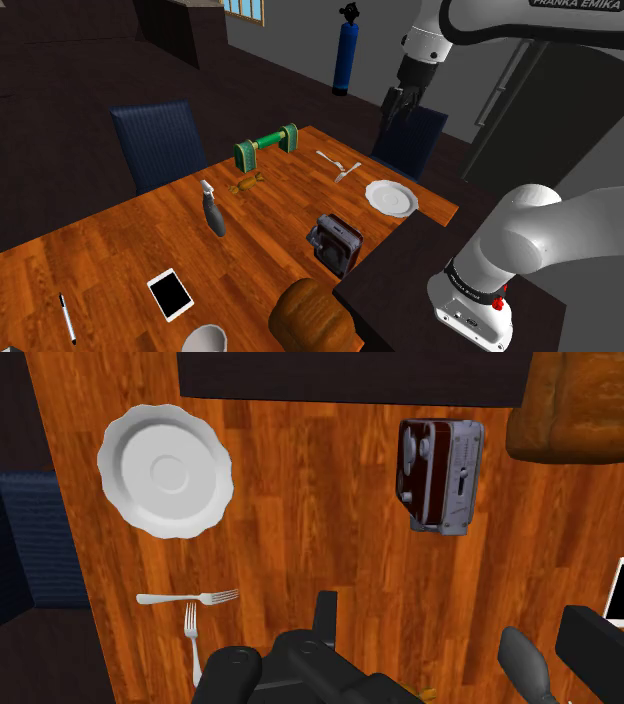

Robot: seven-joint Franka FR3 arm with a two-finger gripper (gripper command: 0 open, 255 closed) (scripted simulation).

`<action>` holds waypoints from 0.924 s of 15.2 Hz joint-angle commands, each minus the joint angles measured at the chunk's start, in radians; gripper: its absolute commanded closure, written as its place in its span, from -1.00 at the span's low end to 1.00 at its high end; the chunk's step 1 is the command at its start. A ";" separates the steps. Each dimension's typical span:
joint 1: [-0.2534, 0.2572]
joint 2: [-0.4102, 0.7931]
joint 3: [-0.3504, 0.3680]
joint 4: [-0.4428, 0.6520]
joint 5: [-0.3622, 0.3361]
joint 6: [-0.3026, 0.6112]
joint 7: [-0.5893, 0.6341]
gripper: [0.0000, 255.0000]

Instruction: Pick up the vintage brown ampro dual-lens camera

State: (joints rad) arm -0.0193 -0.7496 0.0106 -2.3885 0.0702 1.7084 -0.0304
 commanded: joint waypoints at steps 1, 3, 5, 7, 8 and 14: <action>0.000 0.000 0.000 0.000 0.000 0.000 0.000 -1.00; 0.006 0.048 0.023 -0.020 0.005 0.044 0.019 -1.00; 0.012 0.100 0.046 -0.036 0.008 0.087 0.038 -1.00; 0.018 0.157 0.069 -0.047 0.011 0.131 0.057 -1.00; 0.021 0.186 0.080 -0.052 0.012 0.152 0.067 -1.00; 0.034 0.383 0.143 -0.056 0.006 0.278 0.131 -1.00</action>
State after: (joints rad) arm 0.0136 -0.4075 0.1438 -2.4463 0.0792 1.9591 0.0904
